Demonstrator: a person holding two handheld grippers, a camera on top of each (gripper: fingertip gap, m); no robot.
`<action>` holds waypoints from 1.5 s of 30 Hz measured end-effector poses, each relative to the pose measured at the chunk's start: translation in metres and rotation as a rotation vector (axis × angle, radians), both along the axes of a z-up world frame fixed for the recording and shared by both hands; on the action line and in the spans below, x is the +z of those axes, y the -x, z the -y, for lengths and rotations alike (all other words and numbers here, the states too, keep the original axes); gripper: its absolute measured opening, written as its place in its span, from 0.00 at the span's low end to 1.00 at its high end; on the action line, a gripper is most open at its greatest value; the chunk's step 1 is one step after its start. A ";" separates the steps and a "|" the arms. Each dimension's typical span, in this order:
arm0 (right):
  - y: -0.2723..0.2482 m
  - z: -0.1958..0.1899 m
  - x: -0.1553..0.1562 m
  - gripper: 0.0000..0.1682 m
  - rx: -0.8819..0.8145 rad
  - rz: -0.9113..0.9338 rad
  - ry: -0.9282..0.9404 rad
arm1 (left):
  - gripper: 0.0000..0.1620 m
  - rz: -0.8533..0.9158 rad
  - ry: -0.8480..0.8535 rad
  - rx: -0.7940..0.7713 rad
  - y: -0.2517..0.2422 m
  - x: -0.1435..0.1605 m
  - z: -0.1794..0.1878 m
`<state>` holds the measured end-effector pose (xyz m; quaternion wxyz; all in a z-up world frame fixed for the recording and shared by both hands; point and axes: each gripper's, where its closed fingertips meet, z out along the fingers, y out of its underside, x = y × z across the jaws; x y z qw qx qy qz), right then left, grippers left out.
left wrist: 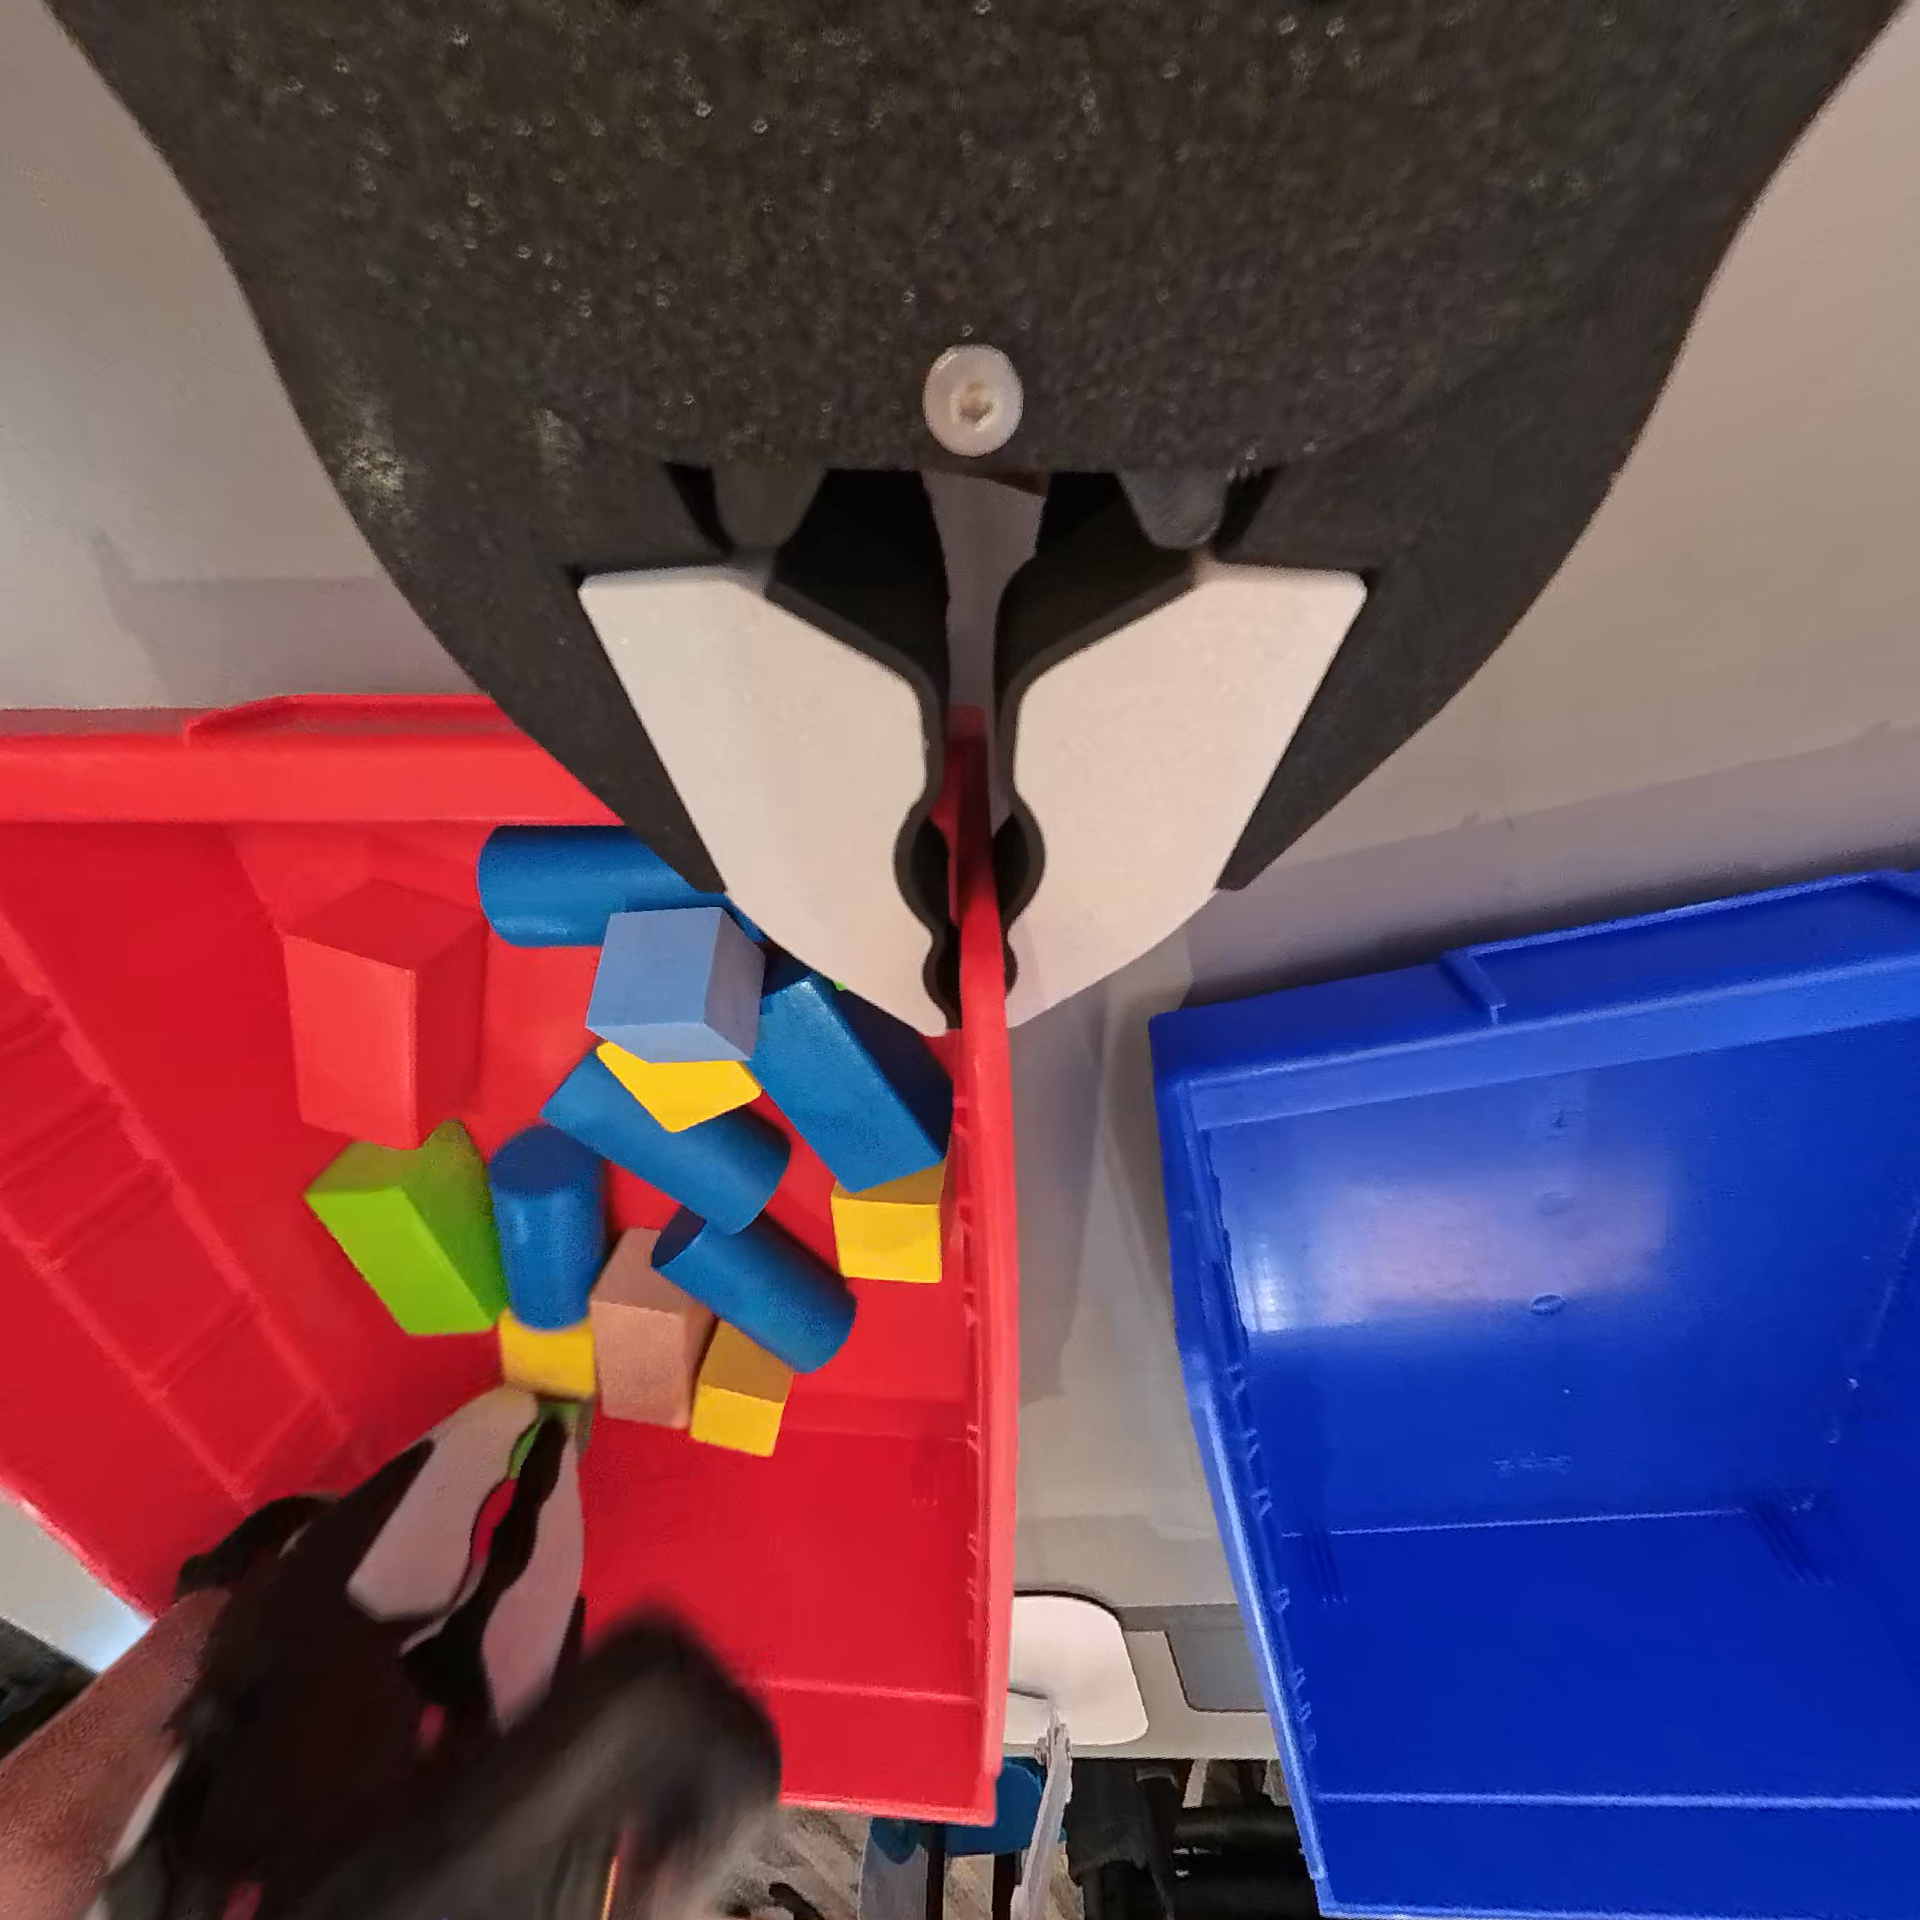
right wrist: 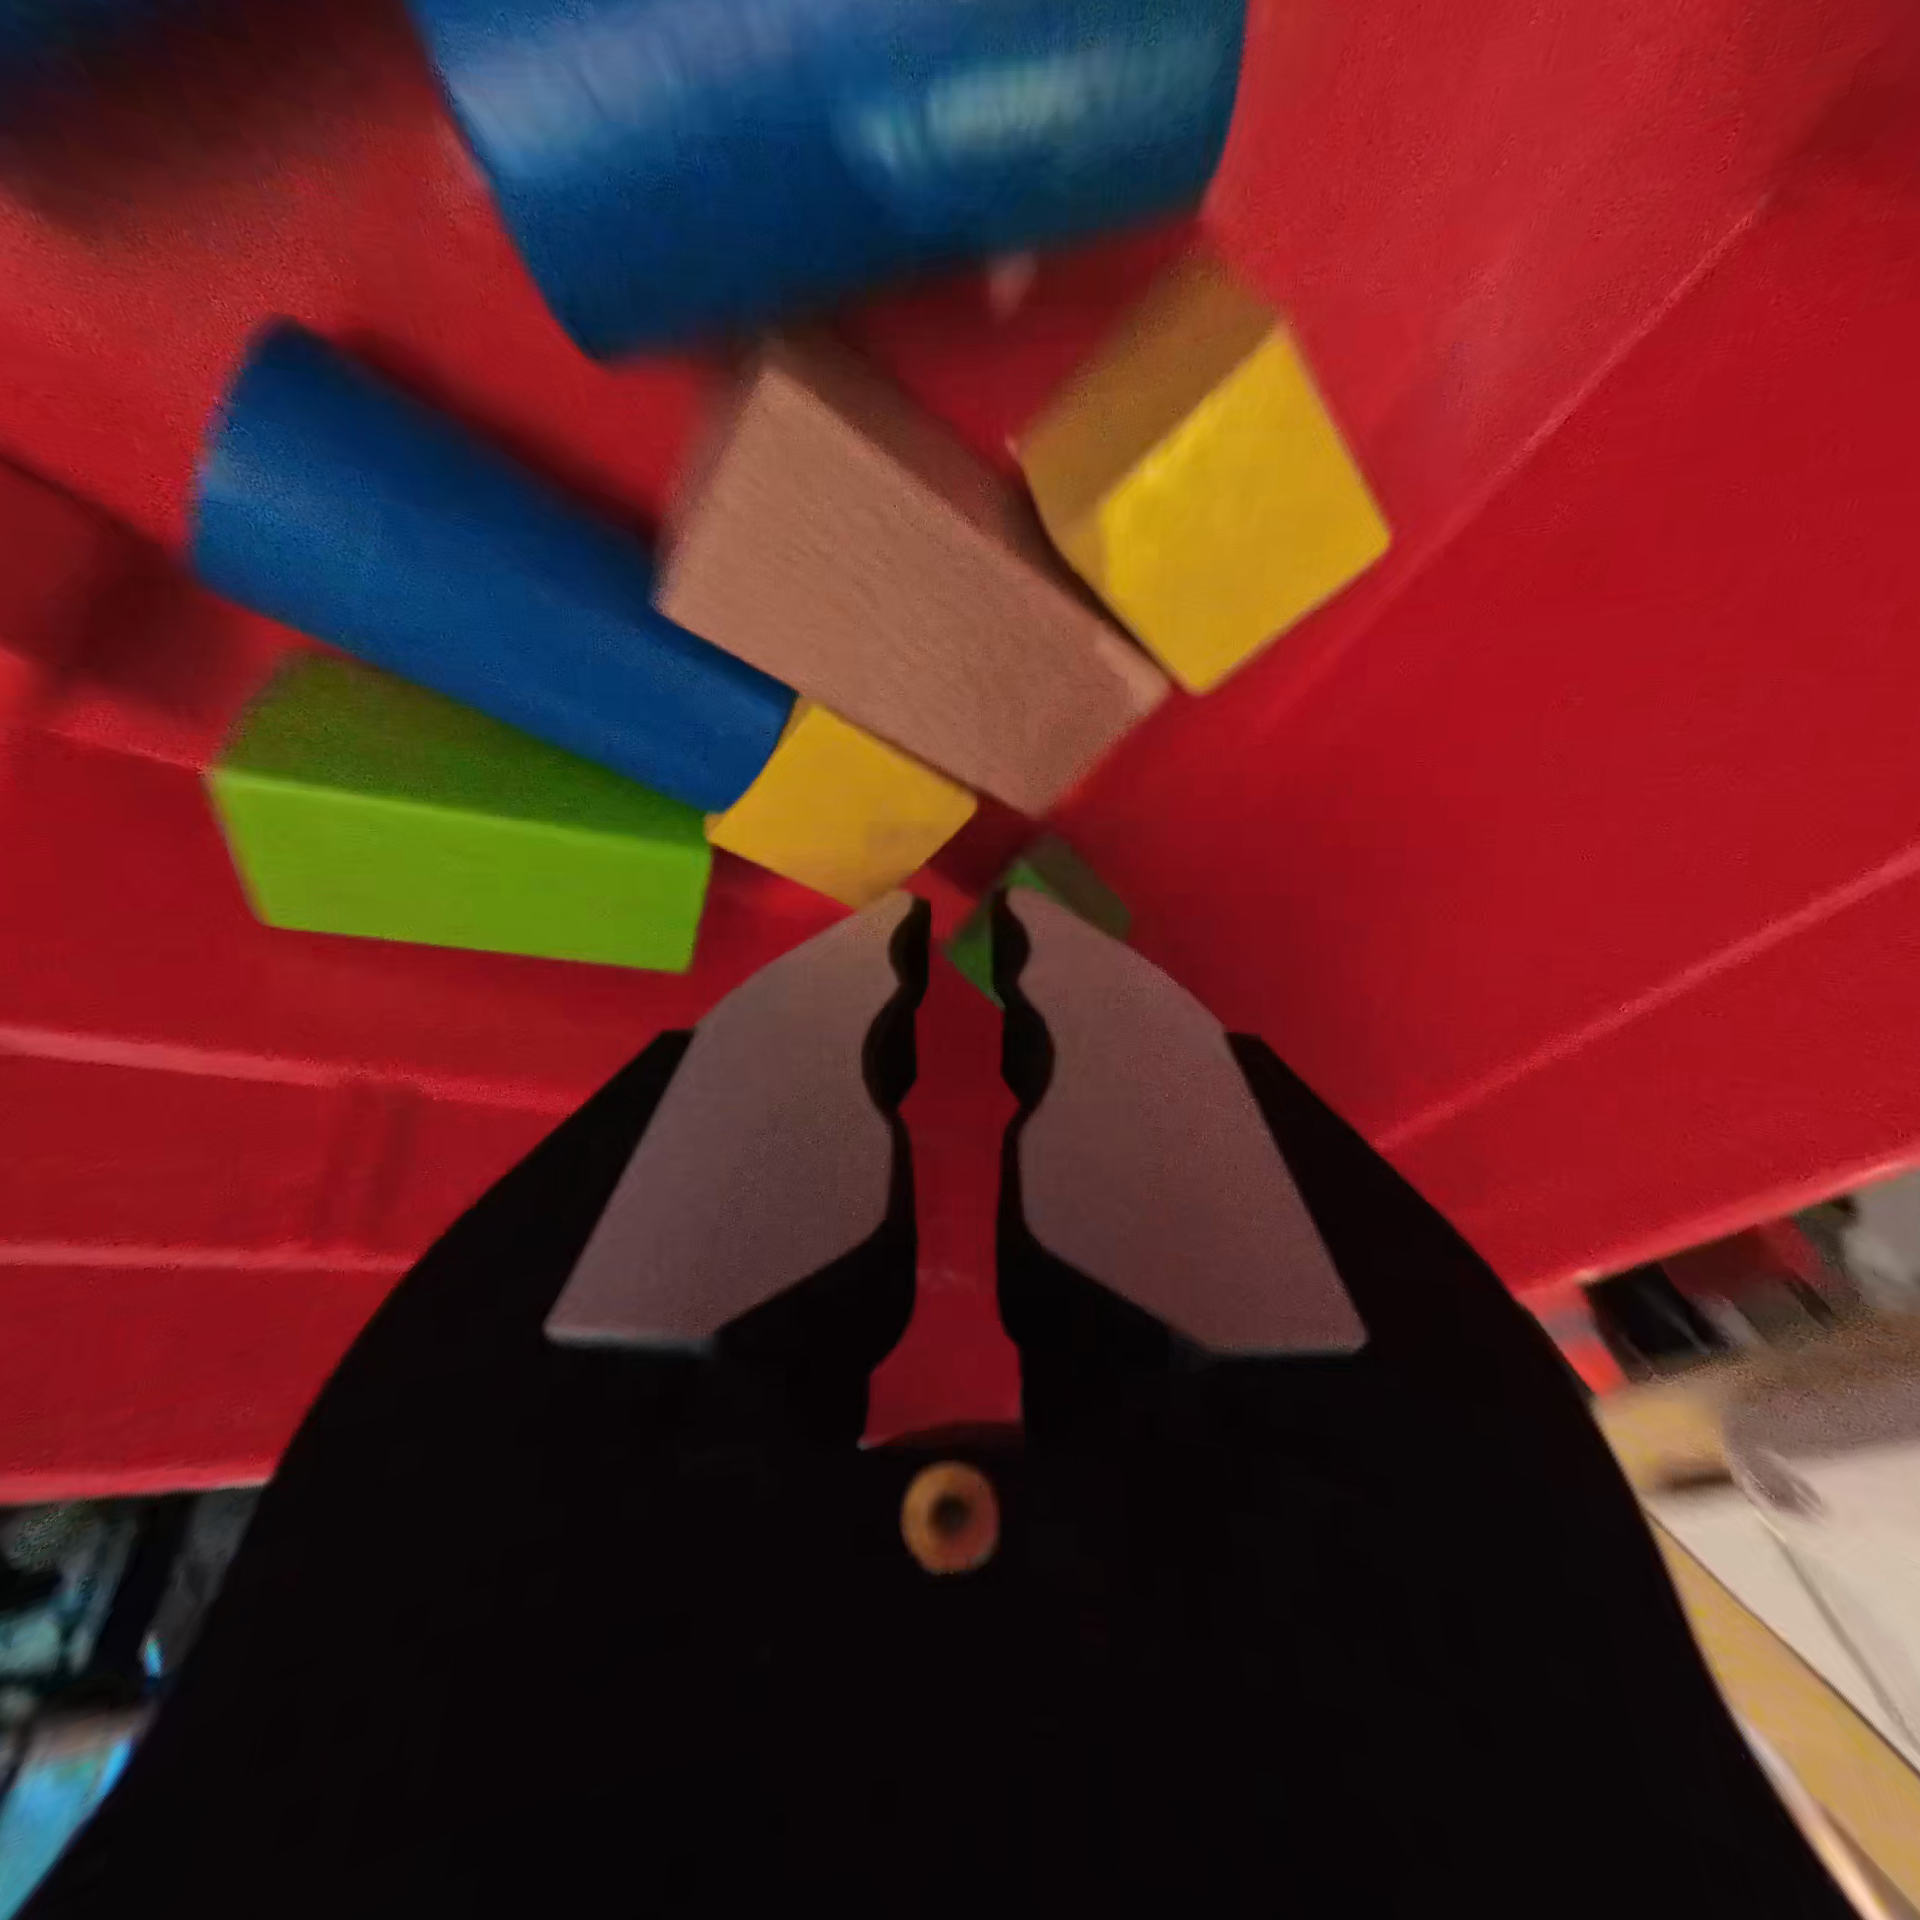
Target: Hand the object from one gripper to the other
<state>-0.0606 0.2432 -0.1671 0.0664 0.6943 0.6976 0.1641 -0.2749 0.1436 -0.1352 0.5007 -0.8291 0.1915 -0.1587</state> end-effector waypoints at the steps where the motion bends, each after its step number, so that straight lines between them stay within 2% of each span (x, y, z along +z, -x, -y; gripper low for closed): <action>1: 0.035 0.020 0.003 0.07 -0.063 -0.264 0.122 | 0.01 -0.001 0.000 -0.001 0.000 0.000 0.000; 2: 0.076 0.044 0.021 0.21 -0.129 -0.560 0.298 | 0.01 0.002 0.001 -0.003 0.000 0.000 0.000; 3: 0.095 0.050 0.042 0.18 -0.175 -0.736 0.366 | 0.01 0.003 0.000 -0.004 0.000 0.000 0.000; 4: 0.091 0.041 0.047 0.17 -0.192 -0.727 0.311 | 0.01 0.002 -0.001 -0.005 0.000 0.000 0.000; 6: 0.079 0.033 0.047 0.23 -0.151 -0.636 0.185 | 0.01 0.003 0.000 -0.004 0.000 0.000 0.000; 9: 0.095 0.062 0.044 0.26 -0.106 -0.663 0.246 | 0.01 0.003 0.001 -0.005 0.000 0.000 0.000; 13: 0.133 0.109 0.012 0.32 0.108 -0.663 0.249 | 0.01 0.009 0.001 -0.008 -0.001 0.000 0.000; 15: 0.154 0.126 -0.005 0.41 0.165 -0.710 0.253 | 0.02 0.011 0.002 -0.009 -0.001 0.000 0.000; 16: 0.157 0.124 -0.012 0.38 0.150 -0.694 0.230 | 0.02 0.010 0.002 -0.007 0.000 0.000 0.000; 17: 0.155 0.123 -0.016 0.41 0.168 -0.679 0.231 | 0.02 0.015 0.002 -0.010 0.000 0.000 0.000; 19: 0.127 0.110 -0.031 0.51 0.174 -0.510 0.189 | 0.02 0.010 -0.002 -0.012 -0.001 0.000 0.000; 20: 0.115 0.099 -0.030 0.44 0.175 -0.461 0.159 | 0.01 0.005 -0.004 -0.013 -0.001 0.000 0.000; 21: 0.097 0.078 -0.026 0.44 0.181 -0.372 0.076 | 0.01 0.005 -0.004 -0.015 -0.001 0.000 0.000; 22: 0.079 0.056 -0.018 0.30 0.181 -0.295 -0.009 | 0.01 0.008 -0.001 -0.017 -0.001 0.000 0.000; 23: 0.062 0.032 -0.007 0.27 0.175 -0.227 -0.110 | 0.01 0.011 0.000 -0.019 -0.001 0.000 0.000; 24: 0.048 0.013 0.005 0.29 0.155 -0.181 -0.176 | 0.01 0.010 -0.001 -0.019 -0.001 0.000 0.000; 26: 0.044 -0.001 0.026 0.29 0.074 -0.243 -0.203 | 0.01 0.008 -0.001 -0.018 -0.001 0.000 0.000; 28: 0.068 0.009 0.039 0.32 0.037 -0.399 -0.167 | 0.01 0.011 -0.001 -0.019 -0.001 0.000 0.000; 30: 0.114 0.044 0.044 0.36 0.072 -0.600 -0.049 | 0.01 0.012 -0.001 -0.018 -0.001 0.000 0.000; 32: 0.159 0.084 0.040 0.38 0.116 -0.778 0.101 | 0.01 0.015 0.000 -0.017 -0.001 0.000 0.000; 34: 0.186 0.102 0.026 0.36 0.121 -0.859 0.174 | 0.01 0.023 0.001 -0.019 -0.001 0.000 0.000; 37: 0.196 0.105 -0.010 0.31 0.091 -0.804 0.226 | 0.02 0.024 0.001 -0.018 -0.001 0.000 0.000; 38: 0.194 0.100 -0.015 0.27 0.120 -0.781 0.176 | 0.01 0.023 0.001 -0.018 -0.001 0.000 0.000; 39: 0.186 0.095 -0.018 0.28 0.159 -0.730 0.140 | 0.02 0.020 0.000 -0.017 -0.001 0.000 0.000; 43: 0.108 0.057 -0.014 0.28 0.118 -0.440 0.052 | 0.02 0.014 -0.003 -0.021 -0.002 0.000 0.000; 44: 0.095 0.047 -0.006 0.24 0.129 -0.444 0.018 | 0.02 0.015 -0.004 -0.029 -0.004 0.000 0.000; 45: 0.090 0.044 0.009 0.15 0.136 -0.493 -0.008 | 0.01 0.013 -0.004 -0.032 -0.005 0.000 0.000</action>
